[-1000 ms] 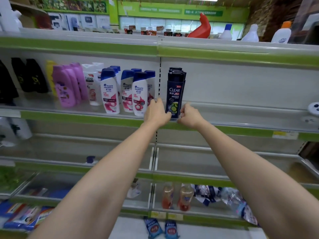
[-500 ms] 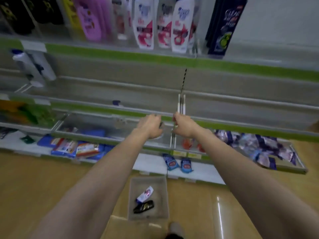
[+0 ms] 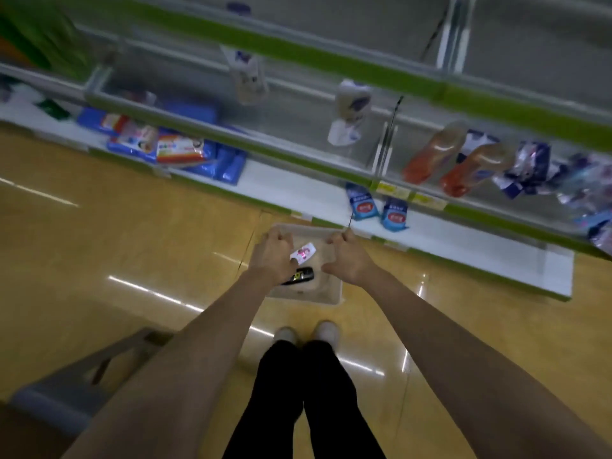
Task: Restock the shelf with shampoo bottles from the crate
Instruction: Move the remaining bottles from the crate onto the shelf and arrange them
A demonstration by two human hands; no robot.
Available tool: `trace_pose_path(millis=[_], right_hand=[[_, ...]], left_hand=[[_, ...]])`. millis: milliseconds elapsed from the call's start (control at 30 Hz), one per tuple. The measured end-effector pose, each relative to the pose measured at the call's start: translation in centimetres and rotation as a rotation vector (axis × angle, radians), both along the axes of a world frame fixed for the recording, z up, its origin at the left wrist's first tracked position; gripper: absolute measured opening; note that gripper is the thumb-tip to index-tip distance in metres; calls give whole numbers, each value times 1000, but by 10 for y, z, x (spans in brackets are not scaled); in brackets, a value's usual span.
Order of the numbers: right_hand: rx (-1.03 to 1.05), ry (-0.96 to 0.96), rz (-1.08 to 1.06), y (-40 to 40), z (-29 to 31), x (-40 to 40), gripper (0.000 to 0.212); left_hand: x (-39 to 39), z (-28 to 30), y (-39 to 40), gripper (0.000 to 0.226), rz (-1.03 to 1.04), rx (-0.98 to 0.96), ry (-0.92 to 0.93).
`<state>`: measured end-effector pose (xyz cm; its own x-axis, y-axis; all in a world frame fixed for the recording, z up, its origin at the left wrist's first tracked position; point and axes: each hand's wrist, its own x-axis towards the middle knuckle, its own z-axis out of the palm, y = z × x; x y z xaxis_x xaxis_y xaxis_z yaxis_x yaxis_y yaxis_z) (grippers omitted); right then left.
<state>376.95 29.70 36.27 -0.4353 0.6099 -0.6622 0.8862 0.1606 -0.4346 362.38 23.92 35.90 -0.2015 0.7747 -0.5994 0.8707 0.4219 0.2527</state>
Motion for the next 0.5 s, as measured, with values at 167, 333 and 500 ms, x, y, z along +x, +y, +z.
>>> trace_pose_path(millis=[167, 333, 500], right_hand=[[-70, -41, -11, -7, -96, 3, 60], [-88, -69, -20, -11, -218, -2, 52], [-59, -77, -6, -7, -365, -21, 45]], left_hand=[[-6, -91, -19, 43, 150, -88, -82], [-8, -212, -33, 36, 261, -128, -140], [-7, -360, -32, 37, 292, -166, -157]])
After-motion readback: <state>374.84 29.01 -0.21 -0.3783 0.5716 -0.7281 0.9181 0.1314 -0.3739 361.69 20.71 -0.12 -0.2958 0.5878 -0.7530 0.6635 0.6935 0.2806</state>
